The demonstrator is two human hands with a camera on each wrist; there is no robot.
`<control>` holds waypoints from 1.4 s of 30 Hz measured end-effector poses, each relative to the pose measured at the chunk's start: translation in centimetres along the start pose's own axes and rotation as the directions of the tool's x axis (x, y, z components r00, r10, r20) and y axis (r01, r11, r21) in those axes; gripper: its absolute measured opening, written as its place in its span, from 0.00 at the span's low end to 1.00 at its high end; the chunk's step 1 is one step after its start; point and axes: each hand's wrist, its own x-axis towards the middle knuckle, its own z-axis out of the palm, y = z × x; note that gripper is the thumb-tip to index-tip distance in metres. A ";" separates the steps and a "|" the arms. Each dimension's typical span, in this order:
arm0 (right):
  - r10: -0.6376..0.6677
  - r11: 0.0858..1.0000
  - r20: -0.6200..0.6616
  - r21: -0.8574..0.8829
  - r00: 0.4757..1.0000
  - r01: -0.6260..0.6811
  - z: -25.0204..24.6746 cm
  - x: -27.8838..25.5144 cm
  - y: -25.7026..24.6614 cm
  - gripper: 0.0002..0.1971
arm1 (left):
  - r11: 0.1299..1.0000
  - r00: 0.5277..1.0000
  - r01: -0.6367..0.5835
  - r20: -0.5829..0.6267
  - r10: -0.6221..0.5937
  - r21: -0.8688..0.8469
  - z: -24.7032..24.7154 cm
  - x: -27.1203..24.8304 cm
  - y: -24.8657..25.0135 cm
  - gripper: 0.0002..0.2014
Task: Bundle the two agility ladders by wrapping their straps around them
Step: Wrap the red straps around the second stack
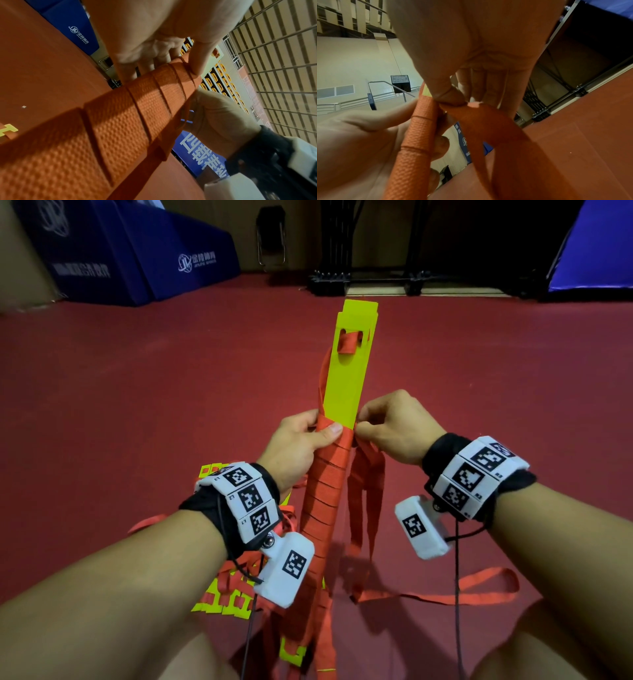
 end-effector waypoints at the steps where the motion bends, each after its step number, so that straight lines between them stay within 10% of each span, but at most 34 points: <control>1: 0.005 1.000 0.007 -0.005 1.000 -0.005 0.1 0.0 -0.1 0.10 | 1.000 1.000 -0.001 0.000 0.001 0.007 0.0 0.1 -0.1 0.10; 42: 0.108 0.976 0.141 0.175 0.984 -0.132 -0.3 -0.4 1.1 0.10 | 0.999 0.998 0.048 0.045 -0.049 0.009 0.1 0.2 -0.7 0.07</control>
